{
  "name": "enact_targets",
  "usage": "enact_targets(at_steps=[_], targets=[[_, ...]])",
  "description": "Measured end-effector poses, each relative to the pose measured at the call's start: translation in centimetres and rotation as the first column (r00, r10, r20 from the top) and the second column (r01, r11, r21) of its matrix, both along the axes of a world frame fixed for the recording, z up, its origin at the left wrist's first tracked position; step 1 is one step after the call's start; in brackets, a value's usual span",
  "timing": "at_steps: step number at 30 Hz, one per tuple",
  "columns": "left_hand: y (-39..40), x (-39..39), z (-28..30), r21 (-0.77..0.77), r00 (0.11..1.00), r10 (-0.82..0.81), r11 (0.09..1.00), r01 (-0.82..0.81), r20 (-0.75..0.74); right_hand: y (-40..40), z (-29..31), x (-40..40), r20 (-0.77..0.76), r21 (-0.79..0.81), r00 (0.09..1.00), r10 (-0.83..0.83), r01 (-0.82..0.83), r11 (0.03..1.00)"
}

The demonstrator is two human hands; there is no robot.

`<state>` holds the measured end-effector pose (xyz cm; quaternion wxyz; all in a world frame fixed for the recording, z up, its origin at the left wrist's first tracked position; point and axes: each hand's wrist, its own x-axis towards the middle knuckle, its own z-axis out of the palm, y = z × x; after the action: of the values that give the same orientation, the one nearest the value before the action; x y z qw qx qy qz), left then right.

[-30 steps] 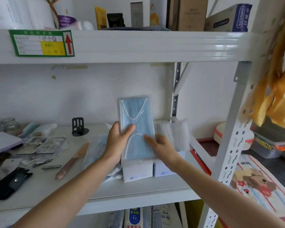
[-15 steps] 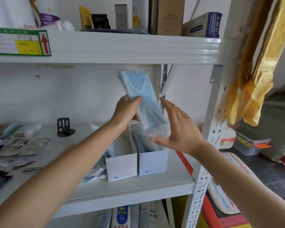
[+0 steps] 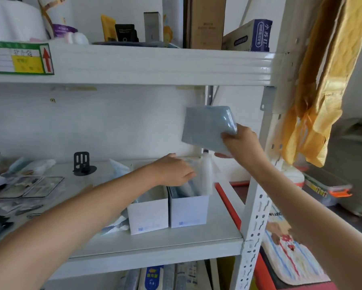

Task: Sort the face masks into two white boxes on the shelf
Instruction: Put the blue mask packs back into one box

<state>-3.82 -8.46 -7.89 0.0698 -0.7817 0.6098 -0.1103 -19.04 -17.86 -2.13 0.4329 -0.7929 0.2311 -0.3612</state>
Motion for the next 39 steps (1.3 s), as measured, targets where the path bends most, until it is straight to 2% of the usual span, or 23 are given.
enact_targets(at_steps=[2, 3, 4, 6, 10, 12, 13, 14, 15, 16, 18, 19, 21, 23, 25, 27, 28, 30, 33, 34, 37, 38, 39], targets=[[0.1, 0.9, -0.6, 0.118, 0.983, 0.018, 0.992, -0.040, 0.185, 0.1, 0.8, 0.0, -0.052, 0.068, 0.995, 0.081, -0.078, 0.995], [0.3, 0.9, -0.7, 0.149, 0.973, 0.023, 0.987, -0.059, 0.230, 0.0, 1.0, 0.1, -0.083, 0.058, 0.990, 0.111, -0.106, 0.993], [0.3, 1.1, -1.1, 0.179, 0.957, 0.009, 0.982, -0.064, 0.290, -0.1, 1.1, 0.5, -0.121, 0.027, 0.985, 0.123, -0.121, 0.992], [0.1, 1.3, -1.9, 0.196, 0.950, -0.028, 0.980, -0.035, 0.310, 0.3, 1.5, 1.3, -0.259, -0.066, 0.961, 0.094, -0.115, 0.991], [0.4, 0.5, -3.0, 0.251, 0.995, -0.063, 0.967, 0.041, 0.079, 0.8, 1.8, 2.9, -0.479, -0.114, 0.873, 0.093, -0.166, 0.980], [0.4, 0.1, -3.5, 0.351, 0.998, 0.028, 0.935, -0.044, 0.052, 1.7, 2.0, 3.1, -0.671, -0.368, 0.740, -0.053, -0.269, 0.890], [0.4, -0.4, -3.6, 0.361, 0.997, 0.043, 0.930, -0.062, 0.059, 2.0, 2.0, 3.0, -0.724, -0.519, 0.663, -0.188, -0.344, 0.783], [0.5, -0.6, -3.6, 0.358, 0.997, 0.046, 0.931, -0.064, 0.061, 1.8, 2.2, 3.3, -0.734, -0.624, 0.598, -0.321, -0.410, 0.665], [0.4, -0.7, -3.5, 0.326, 0.996, 0.073, 0.942, -0.082, 0.042, 1.6, 2.2, 3.5, -0.736, -0.636, 0.582, -0.344, -0.421, 0.647], [0.4, -0.9, -3.5, 0.283, 0.994, 0.110, 0.953, -0.107, 0.005, 1.0, 1.9, 3.8, -0.723, -0.620, 0.635, -0.274, -0.420, 0.663], [0.1, -0.9, -3.6, 0.198, 0.986, 0.149, 0.972, -0.130, -0.081, 0.5, 2.2, 4.4, -0.607, -0.405, 0.791, -0.083, -0.218, 0.888], [0.0, -1.0, -3.6, 0.176, 0.985, 0.139, 0.977, -0.120, -0.103, 0.7, 2.2, 4.4, -0.554, -0.307, 0.833, -0.014, -0.188, 0.933], [0.0, -1.1, -3.6, 0.188, 0.987, 0.119, 0.977, -0.098, -0.106, 0.4, 2.5, 4.7, -0.499, -0.273, 0.867, -0.003, -0.153, 0.950], [-0.1, -0.9, -4.0, 0.234, 0.995, 0.100, 0.968, -0.091, -0.027, 0.3, 2.6, 4.9, -0.582, -0.271, 0.812, 0.039, -0.240, 0.932], [0.1, -0.7, -4.3, 0.235, 0.995, 0.055, 0.969, -0.073, 0.079, 0.2, 2.3, 4.8, -0.685, -0.426, 0.724, -0.086, -0.302, 0.853], [0.3, -0.4, -4.6, 0.209, 0.983, -0.016, 0.978, -0.024, 0.185, 0.4, 2.5, 5.0, -0.751, -0.554, 0.591, -0.295, -0.321, 0.768], [0.3, -0.4, -4.6, 0.206, 0.976, -0.049, 0.979, 0.004, 0.212, -0.2, 2.6, 5.5, -0.772, -0.555, 0.582, -0.257, -0.418, 0.719], [0.5, -0.1, -4.6, 0.203, 0.981, -0.061, 0.979, 0.023, 0.186, 0.0, 2.5, 5.7, -0.742, -0.619, 0.574, -0.346, -0.388, 0.683], [0.3, -0.1, -4.2, 0.229, 0.995, -0.021, 0.974, -0.003, 0.101, 0.2, 2.5, 6.9, -0.825, -0.514, 0.506, -0.251, -0.489, 0.705], [0.0, -0.1, -4.0, 0.254, 0.998, 0.008, 0.967, -0.024, 0.066, -0.1, 2.5, 7.6, -0.843, -0.450, 0.504, -0.187, -0.472, 0.758], [-0.8, -0.3, -3.5, 0.374, 0.996, 0.087, 0.924, -0.077, -0.011, 0.6, 1.0, 8.7, -0.826, -0.409, 0.557, -0.090, -0.481, 0.776], [-0.9, -0.6, -3.2, 0.394, 0.995, 0.101, 0.915, -0.082, -0.027, 0.5, 0.3, 9.5, -0.808, -0.364, 0.587, -0.046, -0.437, 0.823], [-1.1, -0.7, -3.2, 0.405, 0.993, 0.110, 0.910, -0.083, -0.043, 0.6, 0.0, 9.7, -0.835, -0.271, 0.550, -0.029, -0.365, 0.891]])
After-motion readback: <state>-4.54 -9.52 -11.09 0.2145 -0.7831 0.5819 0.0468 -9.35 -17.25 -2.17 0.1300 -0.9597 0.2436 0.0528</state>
